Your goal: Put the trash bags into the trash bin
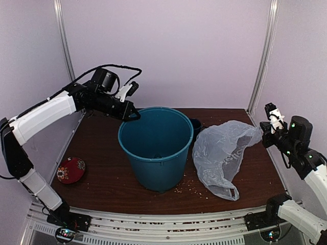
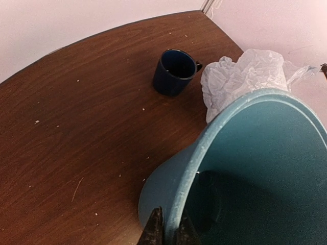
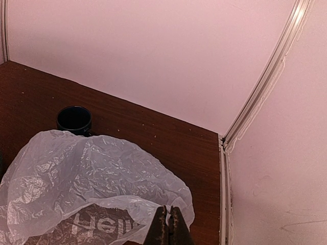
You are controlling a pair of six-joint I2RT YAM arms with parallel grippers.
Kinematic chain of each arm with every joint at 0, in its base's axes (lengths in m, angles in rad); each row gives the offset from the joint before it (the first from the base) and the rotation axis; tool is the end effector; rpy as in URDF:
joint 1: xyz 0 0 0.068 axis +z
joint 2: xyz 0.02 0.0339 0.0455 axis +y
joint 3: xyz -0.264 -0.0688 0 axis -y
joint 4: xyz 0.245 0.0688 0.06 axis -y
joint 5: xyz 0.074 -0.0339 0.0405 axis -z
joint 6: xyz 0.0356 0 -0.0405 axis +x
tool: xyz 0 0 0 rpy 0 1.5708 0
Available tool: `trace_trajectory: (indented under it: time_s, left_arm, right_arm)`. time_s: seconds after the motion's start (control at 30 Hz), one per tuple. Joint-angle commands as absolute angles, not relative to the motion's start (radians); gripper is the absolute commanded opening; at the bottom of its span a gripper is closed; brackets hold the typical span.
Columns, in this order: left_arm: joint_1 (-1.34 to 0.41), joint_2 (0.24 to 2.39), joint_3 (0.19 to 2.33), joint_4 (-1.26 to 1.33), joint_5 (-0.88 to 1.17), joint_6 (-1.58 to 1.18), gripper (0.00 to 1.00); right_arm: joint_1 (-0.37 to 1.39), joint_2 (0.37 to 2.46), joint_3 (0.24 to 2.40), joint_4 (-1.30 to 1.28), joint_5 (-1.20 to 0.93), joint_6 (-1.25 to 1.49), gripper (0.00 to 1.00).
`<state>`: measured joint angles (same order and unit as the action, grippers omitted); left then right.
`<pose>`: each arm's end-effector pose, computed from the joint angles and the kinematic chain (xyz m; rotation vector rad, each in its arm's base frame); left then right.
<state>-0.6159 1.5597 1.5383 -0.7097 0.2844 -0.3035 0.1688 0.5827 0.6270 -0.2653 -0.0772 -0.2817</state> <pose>0.2749 -0.2068 0.3600 0.5237 2.3415 -0.7815 0.1459 0.0277 0.3056 -0.4538 1.7327 -0.0118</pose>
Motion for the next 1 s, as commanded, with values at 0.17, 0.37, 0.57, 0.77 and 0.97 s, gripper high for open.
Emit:
trace_trajectory:
  time_s: [0.17, 0.37, 0.57, 0.77, 0.97]
  left_arm:
    - [-0.672, 1.689, 1.684, -0.641, 0.322, -0.338, 0.02]
    - [-0.672, 1.641, 1.749, -0.697, 0.144, -0.309, 0.65]
    - [-0.776, 1.460, 1.786, -0.703, -0.133, -0.261, 0.70]
    - [-1.231, 1.384, 1.619, -0.522, -0.162, -0.209, 0.71]
    - [-1.507, 1.574, 1.533, -0.374, -0.189, -0.210, 0.71]
  right_arm:
    - [0.170, 0.558, 0.615, -0.250, -0.062, -0.281, 0.00]
    - [0.170, 0.561, 0.614, -0.249, -0.069, -0.281, 0.00]
    - [0.172, 0.576, 0.615, -0.247, -0.070, -0.276, 0.00]
    - [0.170, 0.588, 0.611, -0.241, -0.059, -0.276, 0.00]
    - [0.161, 0.605, 0.610, -0.238, -0.064, -0.273, 0.00]
